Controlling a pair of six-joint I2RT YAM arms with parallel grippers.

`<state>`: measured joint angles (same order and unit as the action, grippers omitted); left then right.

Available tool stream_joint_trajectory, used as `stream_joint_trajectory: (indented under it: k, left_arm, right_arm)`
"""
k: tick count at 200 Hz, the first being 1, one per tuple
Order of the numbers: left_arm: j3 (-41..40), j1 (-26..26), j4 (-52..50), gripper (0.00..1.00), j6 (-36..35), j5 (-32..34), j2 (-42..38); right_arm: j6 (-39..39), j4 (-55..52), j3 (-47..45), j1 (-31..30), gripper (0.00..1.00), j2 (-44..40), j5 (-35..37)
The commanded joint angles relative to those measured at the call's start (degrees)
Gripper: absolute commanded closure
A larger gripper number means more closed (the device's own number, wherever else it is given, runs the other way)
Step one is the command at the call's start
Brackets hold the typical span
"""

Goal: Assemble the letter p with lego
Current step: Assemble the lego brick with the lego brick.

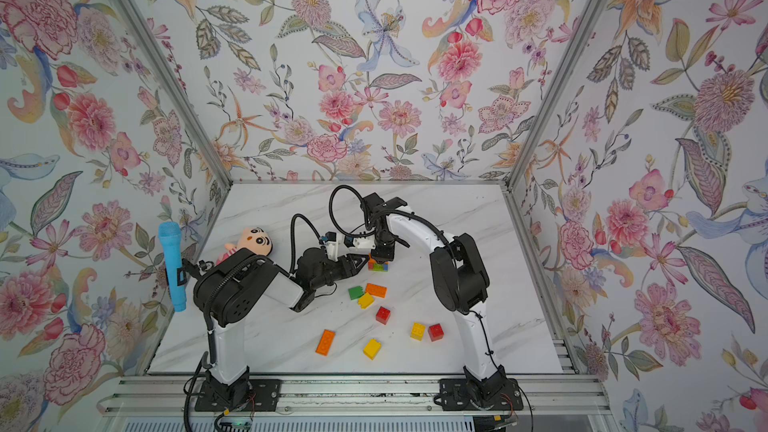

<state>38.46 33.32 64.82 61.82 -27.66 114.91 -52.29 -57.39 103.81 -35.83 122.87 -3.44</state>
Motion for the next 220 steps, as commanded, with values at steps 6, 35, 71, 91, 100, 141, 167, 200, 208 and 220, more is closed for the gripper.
stream_joint_trajectory:
  k: [6, 35, 71, 91, 100, 141, 167, 200, 208, 220]
  left_arm:
    - [1.6, 0.9, 1.8, 0.44, 0.4, -0.8, 2.0]
    - [1.6, 1.1, 0.9, 0.5, 0.3, 0.1, 2.7]
    - [1.8, 1.0, 0.5, 0.58, 0.0, 0.7, 3.9]
    - [1.5, 1.2, 0.4, 0.63, -0.1, 1.2, 4.3]
    - [1.4, 1.2, 0.5, 0.65, -0.1, 1.2, 4.5]
    - [1.3, 1.4, 0.7, 0.75, -0.3, 1.6, 4.7]
    - [1.4, 1.4, 0.2, 0.78, -0.6, 1.9, 4.8]
    - [1.5, 1.6, -1.1, 0.77, -1.7, 2.6, 4.4]
    - [1.5, 1.6, -0.9, 0.77, -1.6, 2.5, 4.3]
    - [1.5, 1.6, -0.6, 0.76, -1.2, 2.6, 4.4]
  right_arm:
    - [-0.3, -0.1, -2.0, -0.3, 0.77, 0.7, -0.6]
    - [-0.1, 0.3, -2.5, -0.2, 0.77, 0.4, -1.6]
    - [-0.3, 2.3, -4.6, 0.1, 0.74, -0.9, -3.5]
    - [-0.4, 4.3, -6.5, 0.1, 0.72, -2.2, -4.3]
    - [-0.6, 4.9, -7.2, 0.1, 0.72, -2.7, -4.8]
    - [-0.5, 6.6, -8.6, 0.1, 0.72, -3.7, -6.8]
    - [-0.4, 6.6, -9.1, 0.4, 0.74, -3.7, -8.2]
    - [0.4, 7.3, -10.8, 0.7, 0.76, -3.8, -9.9]
    - [0.8, 7.2, -11.0, 0.7, 0.76, -3.5, -9.8]
    - [1.1, 7.2, -11.3, 0.7, 0.77, -3.3, -10.1]
